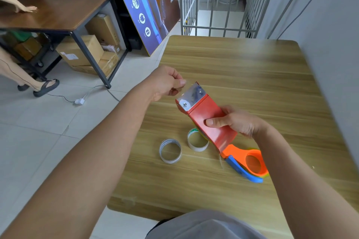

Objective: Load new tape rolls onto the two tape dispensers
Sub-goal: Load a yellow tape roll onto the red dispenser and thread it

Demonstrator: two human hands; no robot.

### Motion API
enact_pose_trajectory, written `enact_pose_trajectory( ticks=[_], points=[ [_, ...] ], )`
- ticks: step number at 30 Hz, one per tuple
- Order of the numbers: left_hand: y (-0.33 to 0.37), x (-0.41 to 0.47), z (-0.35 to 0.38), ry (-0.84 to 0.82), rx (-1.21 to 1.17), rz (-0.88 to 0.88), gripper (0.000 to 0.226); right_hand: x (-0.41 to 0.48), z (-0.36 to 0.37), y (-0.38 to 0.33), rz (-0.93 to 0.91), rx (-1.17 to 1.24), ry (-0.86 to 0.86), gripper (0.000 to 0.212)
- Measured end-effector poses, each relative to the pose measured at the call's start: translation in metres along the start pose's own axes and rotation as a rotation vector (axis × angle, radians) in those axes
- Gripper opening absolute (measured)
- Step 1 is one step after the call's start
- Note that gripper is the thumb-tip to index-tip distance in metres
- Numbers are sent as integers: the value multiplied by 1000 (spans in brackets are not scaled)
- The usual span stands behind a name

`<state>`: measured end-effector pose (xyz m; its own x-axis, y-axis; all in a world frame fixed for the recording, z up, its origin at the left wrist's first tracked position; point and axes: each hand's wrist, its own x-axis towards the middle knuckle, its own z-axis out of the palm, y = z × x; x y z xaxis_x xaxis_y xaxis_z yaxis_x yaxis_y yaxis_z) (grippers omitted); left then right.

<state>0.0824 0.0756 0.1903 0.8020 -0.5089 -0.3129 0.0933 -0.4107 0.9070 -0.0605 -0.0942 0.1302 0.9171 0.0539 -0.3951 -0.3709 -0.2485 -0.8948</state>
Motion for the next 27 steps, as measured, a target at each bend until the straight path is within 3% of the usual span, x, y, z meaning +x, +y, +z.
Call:
enact_pose_trajectory(
  ticks=[5,13,21,27],
  points=[
    [-2,5,-13,157,25,-5,23,-2,-4,-5,37,-57,-6,47],
    [-4,10,-35,366,63,3,25,-2,-3,-8,94,-166,16,35],
    [-3,2,-37,411,163,154,25,14,8,-10,168,-218,137,19],
    [-7,-13,-20,339,297,350,14,28,19,-15,278,-215,239,37]
  ],
)
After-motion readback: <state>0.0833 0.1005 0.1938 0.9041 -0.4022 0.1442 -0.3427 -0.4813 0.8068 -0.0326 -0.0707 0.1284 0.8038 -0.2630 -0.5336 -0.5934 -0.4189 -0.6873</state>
